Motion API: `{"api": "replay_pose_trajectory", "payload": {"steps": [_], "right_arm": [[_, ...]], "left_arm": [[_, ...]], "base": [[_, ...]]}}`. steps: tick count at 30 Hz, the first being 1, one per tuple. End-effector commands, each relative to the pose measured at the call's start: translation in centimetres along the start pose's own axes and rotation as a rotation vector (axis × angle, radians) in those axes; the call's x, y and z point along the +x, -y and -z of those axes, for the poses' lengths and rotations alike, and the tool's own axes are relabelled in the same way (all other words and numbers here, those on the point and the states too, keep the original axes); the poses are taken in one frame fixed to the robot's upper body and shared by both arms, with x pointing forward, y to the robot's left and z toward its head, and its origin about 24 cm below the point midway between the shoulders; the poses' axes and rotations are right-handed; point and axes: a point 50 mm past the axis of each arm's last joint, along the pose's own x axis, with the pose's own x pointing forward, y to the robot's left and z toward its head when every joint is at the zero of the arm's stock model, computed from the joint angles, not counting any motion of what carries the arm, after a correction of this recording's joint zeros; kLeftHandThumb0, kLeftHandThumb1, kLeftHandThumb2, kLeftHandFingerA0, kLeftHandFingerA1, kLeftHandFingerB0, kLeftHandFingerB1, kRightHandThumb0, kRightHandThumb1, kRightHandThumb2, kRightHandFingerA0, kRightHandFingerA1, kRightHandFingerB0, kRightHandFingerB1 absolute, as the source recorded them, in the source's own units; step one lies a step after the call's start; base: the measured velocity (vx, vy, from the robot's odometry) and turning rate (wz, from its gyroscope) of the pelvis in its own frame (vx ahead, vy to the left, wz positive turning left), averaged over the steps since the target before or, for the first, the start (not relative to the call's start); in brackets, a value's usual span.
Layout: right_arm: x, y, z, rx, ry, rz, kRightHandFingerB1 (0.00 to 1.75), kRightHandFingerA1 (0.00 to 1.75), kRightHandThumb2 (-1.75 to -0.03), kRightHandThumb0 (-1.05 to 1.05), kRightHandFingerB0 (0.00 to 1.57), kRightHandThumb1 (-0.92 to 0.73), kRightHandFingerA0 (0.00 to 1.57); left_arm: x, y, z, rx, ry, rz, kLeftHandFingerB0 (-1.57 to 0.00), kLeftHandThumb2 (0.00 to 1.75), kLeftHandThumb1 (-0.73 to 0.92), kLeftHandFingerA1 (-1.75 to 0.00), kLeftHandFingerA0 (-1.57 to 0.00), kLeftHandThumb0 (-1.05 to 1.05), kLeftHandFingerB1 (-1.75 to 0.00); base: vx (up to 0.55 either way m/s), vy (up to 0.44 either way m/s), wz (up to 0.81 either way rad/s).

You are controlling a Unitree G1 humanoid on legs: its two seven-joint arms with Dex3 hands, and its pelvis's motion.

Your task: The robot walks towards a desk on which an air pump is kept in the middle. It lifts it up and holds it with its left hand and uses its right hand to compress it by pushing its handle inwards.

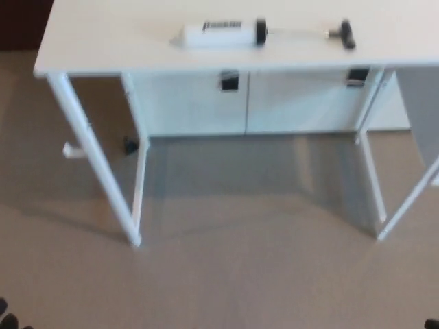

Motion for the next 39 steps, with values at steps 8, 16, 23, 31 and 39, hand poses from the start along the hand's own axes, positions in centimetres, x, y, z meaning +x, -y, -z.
{"api": "replay_pose_trajectory", "payload": {"steps": [8,16,23,31,39], "right_arm": [[-2.0,1.3,2.1,-0.034,-0.052,-0.017,0.43,0.49,-0.58,-0.35,0.56,-0.61,0.74],[-2.1,1.4,2.3,-0.051,-0.053,-0.021,0.43,0.50,-0.58,-0.35,0.56,-0.64,0.74],[-2.2,1.4,2.5,-0.061,-0.059,-0.029,0.43,0.49,-0.58,-0.35,0.58,-0.65,0.74],[-2.3,1.4,2.8,-0.086,-0.066,-0.022,0.43,0.49,-0.59,-0.36,0.57,-0.67,0.74],[-2.4,1.4,2.9,-0.092,-0.067,-0.028,0.42,0.48,-0.58,-0.35,0.58,-0.65,0.74]], "left_arm": [[-2.0,-2.0,1.8,0.059,-0.007,0.016,-0.39,0.60,0.69,-0.40,-0.36,-0.25,-0.37],[-2.4,-2.2,2.2,0.070,-0.014,0.035,-0.36,0.59,0.71,-0.40,-0.36,-0.27,-0.36],[-2.7,-2.4,2.5,0.107,-0.019,-0.010,-0.46,0.59,0.63,-0.41,-0.49,-0.28,-0.38],[-2.7,-2.8,2.9,0.109,-0.028,-0.052,-0.53,0.58,0.60,-0.41,-0.53,-0.29,-0.39],[-2.7,-2.7,2.8,0.113,-0.026,-0.047,-0.51,0.57,0.59,-0.42,-0.53,-0.27,-0.39]], "base": [[0.52,0.264,-0.09],[0.19,-0.054,-0.01],[0.10,-0.218,0.00],[0.01,0.084,0.03],[0.09,0.125,0.06]]}}
